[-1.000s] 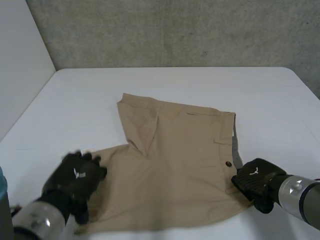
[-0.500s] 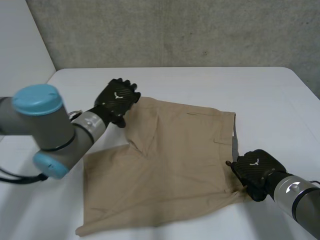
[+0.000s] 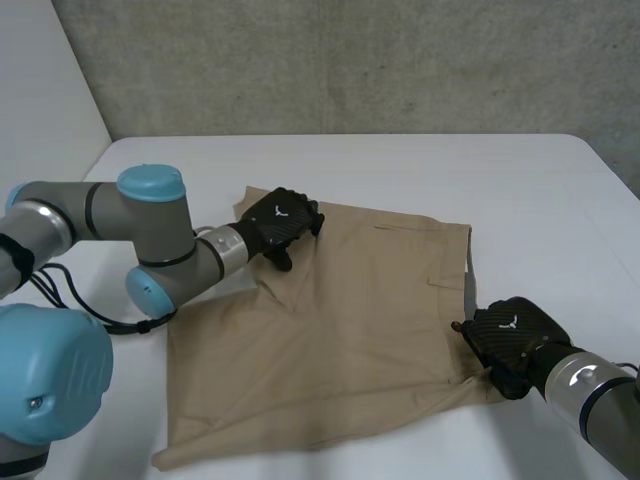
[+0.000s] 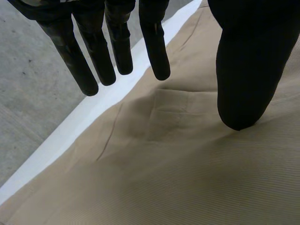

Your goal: Fold the shorts.

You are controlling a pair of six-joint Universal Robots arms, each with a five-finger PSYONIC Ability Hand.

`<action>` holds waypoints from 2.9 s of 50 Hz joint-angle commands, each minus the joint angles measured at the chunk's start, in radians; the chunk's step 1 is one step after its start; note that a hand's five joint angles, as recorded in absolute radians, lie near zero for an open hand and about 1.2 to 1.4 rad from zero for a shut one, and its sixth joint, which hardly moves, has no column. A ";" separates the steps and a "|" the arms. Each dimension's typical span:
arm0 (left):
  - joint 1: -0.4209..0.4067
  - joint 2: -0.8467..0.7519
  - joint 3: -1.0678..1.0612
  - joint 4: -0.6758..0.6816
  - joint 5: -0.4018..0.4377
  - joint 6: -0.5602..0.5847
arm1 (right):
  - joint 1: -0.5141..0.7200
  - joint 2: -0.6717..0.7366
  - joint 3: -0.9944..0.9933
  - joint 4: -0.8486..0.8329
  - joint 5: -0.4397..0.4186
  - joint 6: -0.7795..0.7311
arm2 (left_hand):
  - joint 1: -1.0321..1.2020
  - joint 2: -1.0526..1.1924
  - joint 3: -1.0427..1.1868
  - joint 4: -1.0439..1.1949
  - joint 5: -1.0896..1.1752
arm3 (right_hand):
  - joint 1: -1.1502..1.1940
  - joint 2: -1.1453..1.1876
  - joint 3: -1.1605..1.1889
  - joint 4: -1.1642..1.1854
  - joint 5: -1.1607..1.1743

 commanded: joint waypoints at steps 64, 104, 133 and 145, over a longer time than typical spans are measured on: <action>-0.028 0.365 -0.431 -0.020 -0.726 0.026 | -0.001 0.016 0.030 -0.015 -0.002 -0.002 | -0.081 0.061 0.062 0.056 0.051 | 0.414 0.221 0.219 0.205 0.232; 0.073 0.286 -0.420 0.041 -0.498 0.216 | -0.001 0.016 0.039 -0.015 -0.003 -0.004 | 0.691 0.832 0.833 0.828 0.822 | 0.414 0.221 0.219 0.205 0.232; 0.047 0.527 -0.626 0.089 -0.600 0.120 | 0.002 -0.047 0.048 -0.001 -0.002 -0.001 | -0.134 0.008 0.009 0.003 -0.002 | 0.414 0.221 0.219 0.205 0.232; 0.024 0.884 -0.906 0.020 -0.592 -0.155 | 0.000 -0.050 0.053 -0.014 -0.002 0.073 | -0.122 0.019 0.020 0.015 0.010 | 0.414 0.221 0.219 0.205 0.232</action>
